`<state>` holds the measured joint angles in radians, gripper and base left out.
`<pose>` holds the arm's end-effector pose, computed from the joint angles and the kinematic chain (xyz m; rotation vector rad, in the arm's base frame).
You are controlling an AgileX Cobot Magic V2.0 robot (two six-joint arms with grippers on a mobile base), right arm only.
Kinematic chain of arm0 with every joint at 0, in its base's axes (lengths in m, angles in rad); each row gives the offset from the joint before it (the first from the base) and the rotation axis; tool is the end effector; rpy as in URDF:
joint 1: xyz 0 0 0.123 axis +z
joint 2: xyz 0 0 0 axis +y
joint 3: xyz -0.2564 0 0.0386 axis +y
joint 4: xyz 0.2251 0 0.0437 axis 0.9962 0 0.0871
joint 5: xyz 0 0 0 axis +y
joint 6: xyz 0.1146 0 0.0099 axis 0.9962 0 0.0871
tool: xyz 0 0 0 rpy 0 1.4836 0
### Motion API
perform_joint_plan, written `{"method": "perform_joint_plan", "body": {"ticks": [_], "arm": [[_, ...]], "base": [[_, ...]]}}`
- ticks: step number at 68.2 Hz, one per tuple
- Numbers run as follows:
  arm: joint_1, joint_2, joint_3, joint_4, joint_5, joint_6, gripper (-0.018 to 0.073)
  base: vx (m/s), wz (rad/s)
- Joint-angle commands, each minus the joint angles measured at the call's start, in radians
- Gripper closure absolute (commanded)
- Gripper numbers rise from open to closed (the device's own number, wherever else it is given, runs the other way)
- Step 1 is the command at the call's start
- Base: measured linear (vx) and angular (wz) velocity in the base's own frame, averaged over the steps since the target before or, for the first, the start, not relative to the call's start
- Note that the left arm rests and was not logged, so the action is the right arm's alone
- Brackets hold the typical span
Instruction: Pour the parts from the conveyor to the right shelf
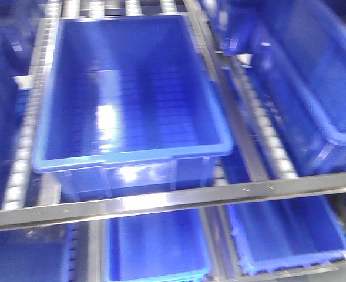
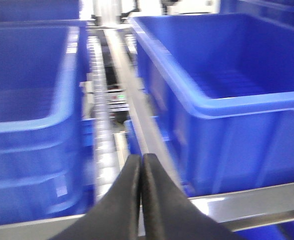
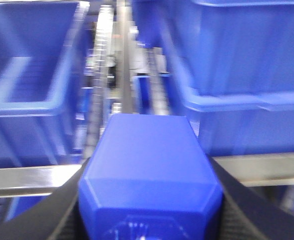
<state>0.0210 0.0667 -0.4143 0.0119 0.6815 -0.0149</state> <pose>0.0550 0.0020 0.2682 -0.0295 1.8173 0.0177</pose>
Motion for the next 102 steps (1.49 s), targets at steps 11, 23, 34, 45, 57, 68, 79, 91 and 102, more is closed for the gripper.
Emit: {"method": "perform_joint_plan", "body": {"ticks": [11, 23, 34, 45, 57, 68, 79, 91, 102], "arm": [[-0.002, 0.016, -0.024, -0.002, -0.082, -0.001, 0.0565], [-0.002, 0.016, -0.024, -0.002, -0.081, -0.001, 0.0565], [-0.002, 0.016, -0.024, -0.002, -0.081, -0.001, 0.0565], [-0.002, 0.016, -0.024, -0.002, -0.081, -0.001, 0.0565], [-0.002, 0.016, -0.024, -0.002, -0.081, -0.001, 0.0565], [-0.002, 0.016, -0.024, -0.002, -0.081, -0.001, 0.0565], [-0.002, 0.016, -0.024, -0.002, -0.081, -0.001, 0.0565], [-0.002, 0.016, -0.024, -0.002, -0.082, -0.001, 0.0565], [-0.002, 0.016, -0.024, -0.002, -0.081, -0.001, 0.0565]], "base": [[0.02, 0.33], [0.02, 0.1], [0.01, 0.04], [0.02, 0.06], [0.04, 0.08], [0.08, 0.08], [0.13, 0.08], [0.17, 0.06], [0.2, 0.01]]}}
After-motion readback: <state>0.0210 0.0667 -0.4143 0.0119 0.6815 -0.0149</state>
